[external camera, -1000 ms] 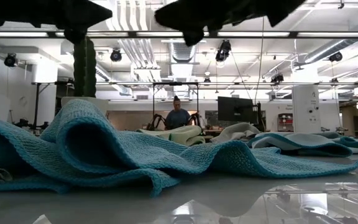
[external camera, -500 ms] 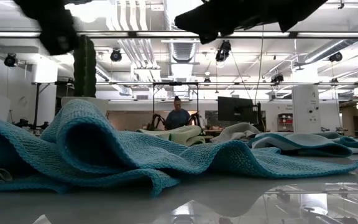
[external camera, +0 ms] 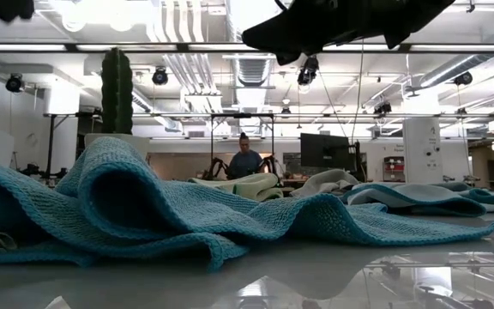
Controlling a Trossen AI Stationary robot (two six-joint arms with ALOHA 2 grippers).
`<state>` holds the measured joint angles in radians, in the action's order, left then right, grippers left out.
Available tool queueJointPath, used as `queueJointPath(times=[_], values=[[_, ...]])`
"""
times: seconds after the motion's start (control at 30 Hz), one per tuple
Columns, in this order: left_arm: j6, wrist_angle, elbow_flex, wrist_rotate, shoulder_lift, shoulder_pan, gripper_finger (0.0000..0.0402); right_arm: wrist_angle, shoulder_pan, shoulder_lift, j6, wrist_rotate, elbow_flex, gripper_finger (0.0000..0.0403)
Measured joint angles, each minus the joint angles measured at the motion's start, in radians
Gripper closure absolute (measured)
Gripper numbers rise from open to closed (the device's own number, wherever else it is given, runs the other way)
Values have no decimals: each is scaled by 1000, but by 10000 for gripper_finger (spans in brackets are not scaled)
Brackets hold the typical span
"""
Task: Fold microfiber towels
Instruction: Fold the gray microfiber towel
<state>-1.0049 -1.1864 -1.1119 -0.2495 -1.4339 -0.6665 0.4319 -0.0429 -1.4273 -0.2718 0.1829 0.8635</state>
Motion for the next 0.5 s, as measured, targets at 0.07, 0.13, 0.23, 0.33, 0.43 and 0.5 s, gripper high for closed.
queueJointPath(times=[0.07, 0.13, 0.23, 0.33, 0.43, 0.5], values=[[0, 43, 24, 1, -37, -4, 402, -3, 0, 0, 0, 0, 0, 342], [14, 82, 38, 1, -76, -6, 402, -7, 0, 0, 2, 0, 0, 342], [48, 132, 39, 3, -124, -7, 402, -7, 0, 0, 3, 0, 0, 342], [64, 171, 39, 5, -159, -8, 402, -8, 0, 0, 17, 0, 0, 342], [65, 193, 39, 55, -176, -8, 402, -8, 0, 0, 18, 0, 0, 342], [49, 212, 39, 133, -173, -7, 402, -8, 0, 0, 18, 0, 0, 342]])
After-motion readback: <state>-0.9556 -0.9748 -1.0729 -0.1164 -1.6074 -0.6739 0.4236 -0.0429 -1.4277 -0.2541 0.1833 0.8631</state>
